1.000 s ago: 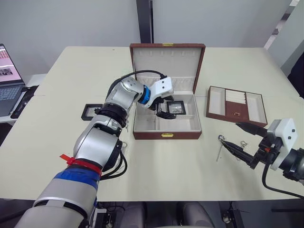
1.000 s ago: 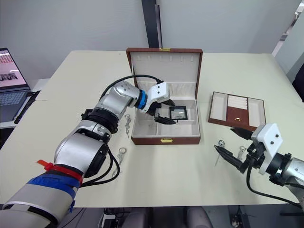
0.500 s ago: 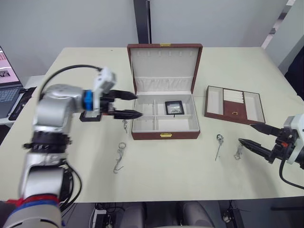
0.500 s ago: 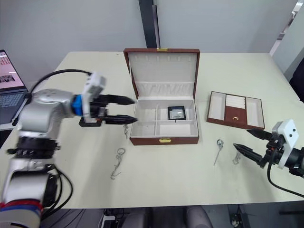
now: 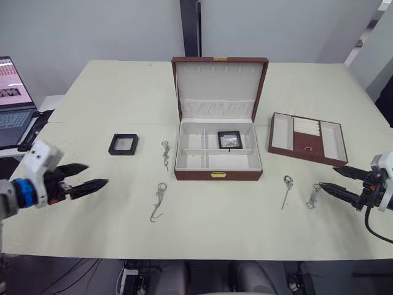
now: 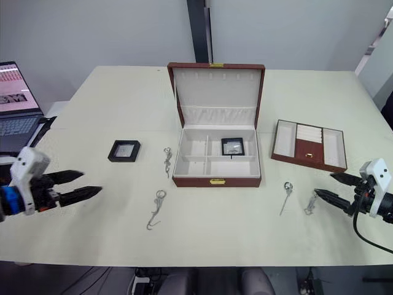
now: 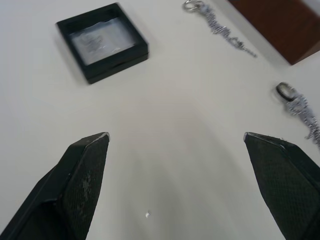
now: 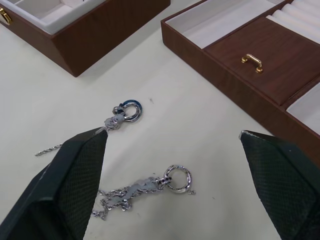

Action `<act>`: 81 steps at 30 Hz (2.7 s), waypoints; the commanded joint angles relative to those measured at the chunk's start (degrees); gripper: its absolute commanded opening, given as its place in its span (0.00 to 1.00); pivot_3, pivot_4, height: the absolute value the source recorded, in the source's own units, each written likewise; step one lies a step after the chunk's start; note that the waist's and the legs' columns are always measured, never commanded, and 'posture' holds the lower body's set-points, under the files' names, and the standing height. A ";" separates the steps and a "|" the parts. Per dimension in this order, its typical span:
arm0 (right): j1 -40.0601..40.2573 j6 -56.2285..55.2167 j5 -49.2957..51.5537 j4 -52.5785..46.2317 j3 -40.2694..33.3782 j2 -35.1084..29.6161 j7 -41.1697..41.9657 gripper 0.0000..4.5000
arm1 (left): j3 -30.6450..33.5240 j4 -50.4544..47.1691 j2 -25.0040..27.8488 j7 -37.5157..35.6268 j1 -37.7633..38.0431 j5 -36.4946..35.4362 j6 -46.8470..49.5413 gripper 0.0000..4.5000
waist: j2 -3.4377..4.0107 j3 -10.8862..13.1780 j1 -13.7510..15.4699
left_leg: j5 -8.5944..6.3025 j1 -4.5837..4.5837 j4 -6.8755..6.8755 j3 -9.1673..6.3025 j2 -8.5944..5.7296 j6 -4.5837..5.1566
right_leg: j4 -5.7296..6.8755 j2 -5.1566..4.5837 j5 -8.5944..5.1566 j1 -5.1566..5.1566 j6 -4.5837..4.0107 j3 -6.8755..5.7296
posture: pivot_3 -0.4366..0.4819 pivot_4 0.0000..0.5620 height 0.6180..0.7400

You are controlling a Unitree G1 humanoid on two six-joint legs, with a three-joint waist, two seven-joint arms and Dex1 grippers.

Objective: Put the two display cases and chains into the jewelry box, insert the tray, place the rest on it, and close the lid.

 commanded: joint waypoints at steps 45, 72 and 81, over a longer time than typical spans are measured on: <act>-8.44 5.91 6.71 -16.66 5.00 1.19 1.43 1.00 | -10.07 8.95 5.49 4.05 -2.32 1.98 -17.24 1.00 | 0.03 -0.02 -0.13 | 0.00 0.05 -0.04 0.00 0.03 0.00 | 0.03 0.03 0.00 0.00 0.00 -0.02 | 0.48 0.27 1.00; -11.20 13.18 12.20 -41.93 15.09 8.39 -12.97 1.00 | -46.33 64.86 -3.38 -8.09 -56.07 28.52 -51.82 1.00 | -0.03 0.00 -0.36 | 0.01 -0.10 0.03 -0.03 -0.03 0.00 | 0.10 0.29 0.00 -0.16 0.00 -0.14 | 0.48 0.27 1.00; -9.39 13.91 13.32 -43.92 14.53 8.20 -15.15 1.00 | -46.69 68.97 -4.33 -6.73 -57.23 30.56 -52.50 0.95 | -0.04 -0.01 -0.35 | 0.01 -0.08 0.05 -0.03 -0.04 0.00 | 0.13 0.25 0.00 -0.16 0.00 -0.13 | 0.48 0.27 1.00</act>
